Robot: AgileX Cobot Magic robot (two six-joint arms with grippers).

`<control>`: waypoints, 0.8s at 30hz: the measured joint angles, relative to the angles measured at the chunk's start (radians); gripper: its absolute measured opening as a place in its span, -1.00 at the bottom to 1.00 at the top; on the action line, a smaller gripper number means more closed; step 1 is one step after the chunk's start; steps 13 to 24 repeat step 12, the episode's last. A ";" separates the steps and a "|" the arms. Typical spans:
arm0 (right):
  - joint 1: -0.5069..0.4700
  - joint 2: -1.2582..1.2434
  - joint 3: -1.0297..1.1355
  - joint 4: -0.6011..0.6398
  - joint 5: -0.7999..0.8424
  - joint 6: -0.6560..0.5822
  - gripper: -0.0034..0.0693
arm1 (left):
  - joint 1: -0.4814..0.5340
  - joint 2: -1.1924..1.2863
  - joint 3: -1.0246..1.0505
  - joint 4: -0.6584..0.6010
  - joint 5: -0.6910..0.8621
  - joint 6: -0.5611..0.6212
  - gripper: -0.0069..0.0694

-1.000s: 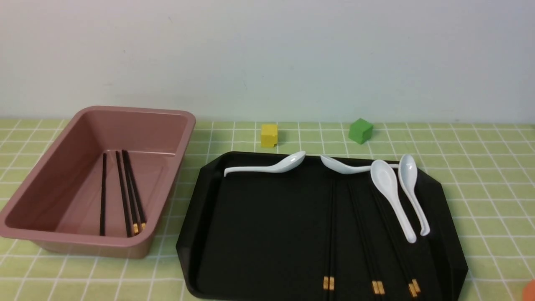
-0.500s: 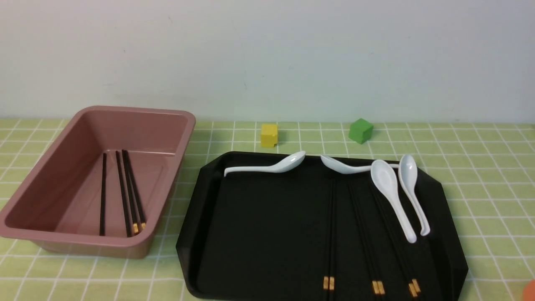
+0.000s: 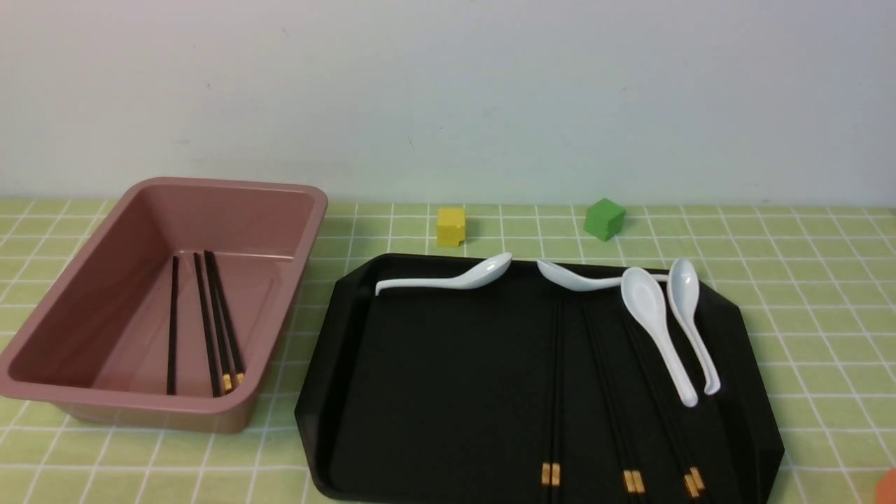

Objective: On green tablecloth take chopsticks from black tray and put them in box.

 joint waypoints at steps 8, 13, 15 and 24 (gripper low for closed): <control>0.000 0.000 0.000 0.000 0.000 0.000 -0.25 | 0.000 0.000 0.000 0.000 0.000 0.000 -0.75; 0.000 0.000 0.000 0.000 0.000 0.000 -0.25 | 0.000 0.000 0.000 0.000 0.000 0.000 -0.74; 0.000 0.000 0.000 0.000 0.000 0.000 -0.25 | 0.000 0.000 0.000 0.000 0.000 0.000 -0.74; 0.000 0.000 0.000 0.000 0.000 0.000 -0.25 | 0.000 0.000 0.000 0.000 0.000 0.000 -0.74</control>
